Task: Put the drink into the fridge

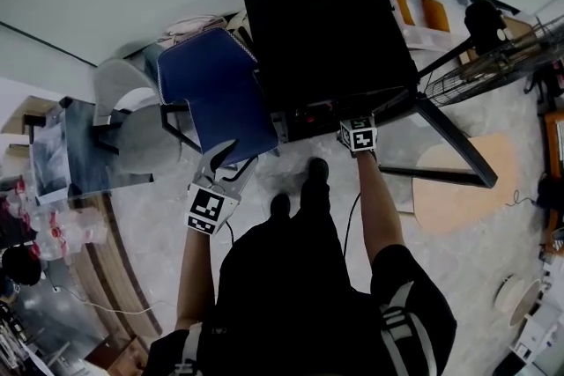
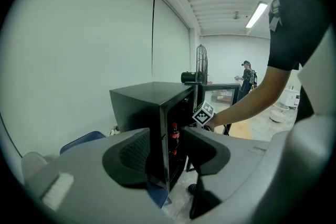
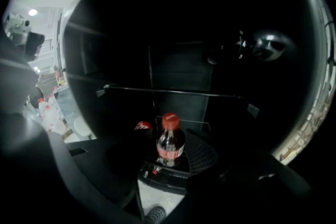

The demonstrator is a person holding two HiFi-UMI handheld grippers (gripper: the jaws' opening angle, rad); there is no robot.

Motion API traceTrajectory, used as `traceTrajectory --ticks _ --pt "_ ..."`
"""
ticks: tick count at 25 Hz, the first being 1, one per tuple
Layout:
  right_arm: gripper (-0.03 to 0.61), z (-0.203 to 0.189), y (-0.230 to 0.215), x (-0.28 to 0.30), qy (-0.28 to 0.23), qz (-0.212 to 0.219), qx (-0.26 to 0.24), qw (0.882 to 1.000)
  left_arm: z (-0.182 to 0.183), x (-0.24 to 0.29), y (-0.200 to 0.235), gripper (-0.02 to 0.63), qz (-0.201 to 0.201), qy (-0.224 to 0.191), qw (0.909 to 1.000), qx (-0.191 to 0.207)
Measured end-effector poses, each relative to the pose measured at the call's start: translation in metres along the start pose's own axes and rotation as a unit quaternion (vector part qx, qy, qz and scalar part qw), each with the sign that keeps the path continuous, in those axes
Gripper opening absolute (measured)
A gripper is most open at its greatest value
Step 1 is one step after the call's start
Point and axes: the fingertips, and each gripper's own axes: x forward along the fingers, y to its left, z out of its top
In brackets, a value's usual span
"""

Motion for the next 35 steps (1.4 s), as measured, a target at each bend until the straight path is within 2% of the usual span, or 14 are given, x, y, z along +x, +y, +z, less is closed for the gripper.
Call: traceTrajectory --ticks 6,11,17,21,24,35 --pt "0.197 -0.019 0.007 -0.03 0.003 -0.012 -0.005 1.0 0.005 -0.001 -0.011 0.192 -0.019 -0.019 0.9996 0.004" --pt "0.131 -0.025 0.019 -0.065 -0.016 -0.02 0.009 1.0 0.007 -0.005 -0.024 0.152 -0.043 -0.037 0.9984 0.001" --pt "0.007 -0.04 0.039 -0.098 -0.025 -0.021 0.02 0.999 0.007 -0.011 -0.036 0.105 -0.06 -0.042 0.9971 0.017" --pt "0.003 -0.046 0.05 -0.12 -0.031 -0.021 0.025 0.999 0.006 -0.011 -0.043 0.032 -0.073 -0.048 0.9961 0.015" --pt "0.002 -0.048 0.059 -0.135 -0.036 -0.027 0.02 0.999 0.003 -0.012 -0.046 0.002 -0.08 -0.05 0.9954 0.014" --pt "0.002 -0.028 0.071 -0.191 -0.07 -0.067 -0.01 0.995 0.003 -0.014 -0.059 0.002 -0.107 -0.057 0.9924 0.025"
